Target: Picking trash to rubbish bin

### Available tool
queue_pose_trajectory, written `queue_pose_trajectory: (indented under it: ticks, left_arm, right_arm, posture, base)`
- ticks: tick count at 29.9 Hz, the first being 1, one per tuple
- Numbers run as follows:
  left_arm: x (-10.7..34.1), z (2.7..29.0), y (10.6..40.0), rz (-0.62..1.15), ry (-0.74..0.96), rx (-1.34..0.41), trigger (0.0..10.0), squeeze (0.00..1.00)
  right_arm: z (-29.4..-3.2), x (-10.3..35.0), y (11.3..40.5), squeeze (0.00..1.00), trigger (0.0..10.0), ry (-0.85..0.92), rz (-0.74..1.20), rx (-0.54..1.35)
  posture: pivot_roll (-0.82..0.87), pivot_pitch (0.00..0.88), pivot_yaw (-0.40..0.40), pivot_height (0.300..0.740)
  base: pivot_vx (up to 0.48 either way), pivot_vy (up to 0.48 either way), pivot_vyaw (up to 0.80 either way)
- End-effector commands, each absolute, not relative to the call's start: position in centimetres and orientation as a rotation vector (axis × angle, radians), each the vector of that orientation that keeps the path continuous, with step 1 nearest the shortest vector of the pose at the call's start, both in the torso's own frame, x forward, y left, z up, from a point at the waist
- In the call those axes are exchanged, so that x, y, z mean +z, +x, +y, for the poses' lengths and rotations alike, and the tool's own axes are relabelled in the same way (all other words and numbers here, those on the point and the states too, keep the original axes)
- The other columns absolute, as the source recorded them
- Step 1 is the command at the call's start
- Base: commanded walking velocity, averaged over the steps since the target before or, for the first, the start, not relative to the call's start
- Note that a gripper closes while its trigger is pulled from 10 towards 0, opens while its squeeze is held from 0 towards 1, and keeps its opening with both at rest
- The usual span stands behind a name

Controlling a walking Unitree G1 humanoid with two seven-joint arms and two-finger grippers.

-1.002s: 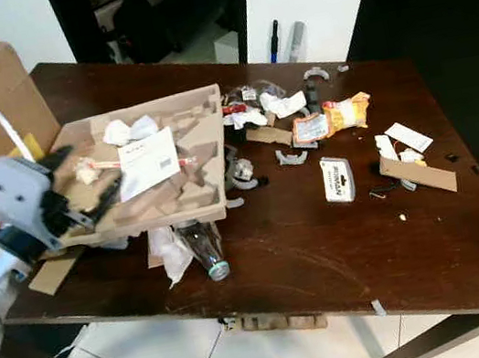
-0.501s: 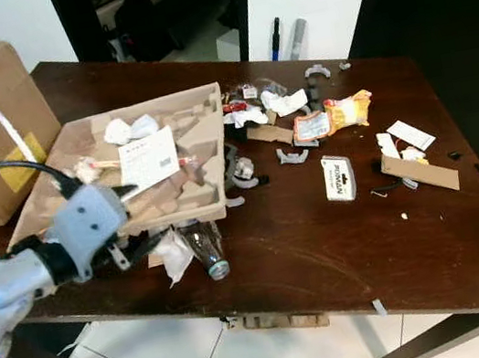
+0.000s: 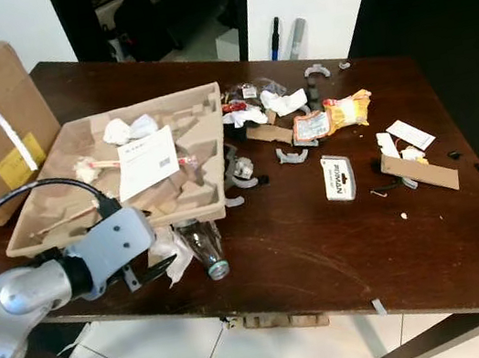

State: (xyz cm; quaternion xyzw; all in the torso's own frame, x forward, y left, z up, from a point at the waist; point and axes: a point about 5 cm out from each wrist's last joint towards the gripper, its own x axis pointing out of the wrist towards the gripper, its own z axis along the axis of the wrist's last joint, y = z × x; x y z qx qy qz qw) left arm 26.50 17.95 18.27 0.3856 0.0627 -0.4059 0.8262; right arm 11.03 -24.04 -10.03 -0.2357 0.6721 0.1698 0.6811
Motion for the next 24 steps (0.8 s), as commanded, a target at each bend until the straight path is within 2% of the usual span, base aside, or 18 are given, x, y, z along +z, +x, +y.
queue_pose_trajectory:
  ticks: [1,11,18,22,24]
  left_arm:
    - [17.9,18.4,26.6,0.170,0.850,-0.851,10.0,0.00]
    - [17.5,18.9,26.9,0.185,0.879,-0.815,10.0,0.00]
    - [17.2,20.4,27.7,0.186,0.920,-0.730,10.0,0.00]
    - [17.0,20.7,27.9,0.190,0.913,-0.712,10.0,0.00]
    - [16.7,20.9,28.1,0.195,0.916,-0.709,10.0,0.00]
  right_arm:
    - [-24.3,-10.0,10.7,0.00,10.0,-0.532,1.527,0.379]
    - [-23.4,-9.8,12.3,0.00,10.0,-0.535,1.498,0.376]
    - [-22.8,-9.8,12.8,0.00,10.0,-0.528,1.485,0.369]
    - [-23.4,-9.7,12.6,0.00,10.0,-0.529,1.486,0.355]
    - [-24.5,-9.6,12.1,0.00,10.0,-0.534,1.492,0.338]
  posture:
    - [0.21,0.121,-0.099,0.740]
    - [0.22,0.115,-0.104,0.740]
    - [0.21,0.118,-0.106,0.740]
    - [0.21,0.123,-0.104,0.740]
    - [0.20,0.126,-0.100,0.740]
  base:
    - [0.000,0.000,0.00]
    - [0.000,0.000,0.00]
    - [0.000,0.000,0.00]
    - [0.000,0.000,0.00]
    - [0.000,0.000,0.00]
